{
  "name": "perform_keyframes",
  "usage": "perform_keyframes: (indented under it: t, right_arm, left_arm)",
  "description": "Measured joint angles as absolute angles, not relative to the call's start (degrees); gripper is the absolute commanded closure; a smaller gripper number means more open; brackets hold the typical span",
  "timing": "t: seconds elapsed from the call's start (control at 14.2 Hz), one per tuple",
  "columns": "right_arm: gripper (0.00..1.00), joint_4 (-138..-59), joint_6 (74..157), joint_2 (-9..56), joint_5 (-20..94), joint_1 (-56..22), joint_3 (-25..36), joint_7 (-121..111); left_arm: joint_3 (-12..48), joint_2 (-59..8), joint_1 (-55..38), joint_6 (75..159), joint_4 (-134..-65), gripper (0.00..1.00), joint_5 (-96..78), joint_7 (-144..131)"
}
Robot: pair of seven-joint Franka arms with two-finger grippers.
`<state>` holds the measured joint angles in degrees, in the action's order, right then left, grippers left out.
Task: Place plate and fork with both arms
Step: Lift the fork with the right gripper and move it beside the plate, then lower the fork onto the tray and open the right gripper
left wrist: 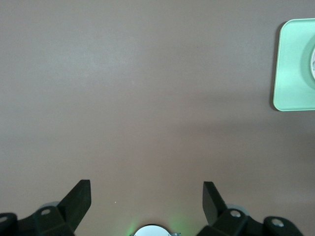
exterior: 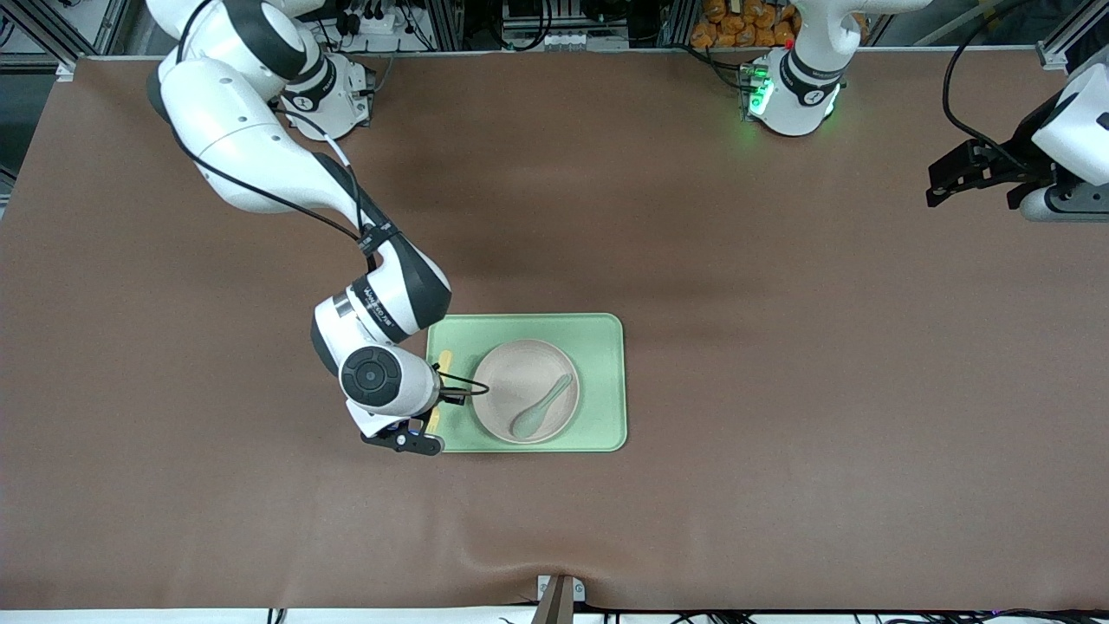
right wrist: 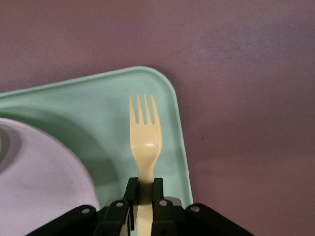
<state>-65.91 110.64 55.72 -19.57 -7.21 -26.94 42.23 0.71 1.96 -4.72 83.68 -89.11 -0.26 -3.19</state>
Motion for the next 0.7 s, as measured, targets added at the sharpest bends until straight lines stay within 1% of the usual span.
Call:
perform_keyframes:
  t: [0.14,0.28,0.56,0.7]
  right_arm:
    - [1.00,-68.3,114.1,55.7,-21.0,-5.9,-28.9,42.4]
    - [1.00,-69.7,115.8,55.7,-22.7,-6.1,-29.6,43.4]
    - [1.00,-72.8,119.9,55.8,-23.8,-6.1,-29.7,44.3]
    - [1.00,-73.4,120.6,55.8,-24.2,-6.0,-29.7,44.4]
  left_arm:
    - [0.7,1.9,-4.7,83.7,-89.1,0.00,-0.3,-3.2]
    - [0.7,1.9,-4.7,83.7,-89.1,0.00,-0.3,-3.2]
    - [0.7,1.9,-4.7,83.7,-89.1,0.00,-0.3,-3.2]
    - [0.7,1.9,-4.7,83.7,-89.1,0.00,-0.3,-3.2]
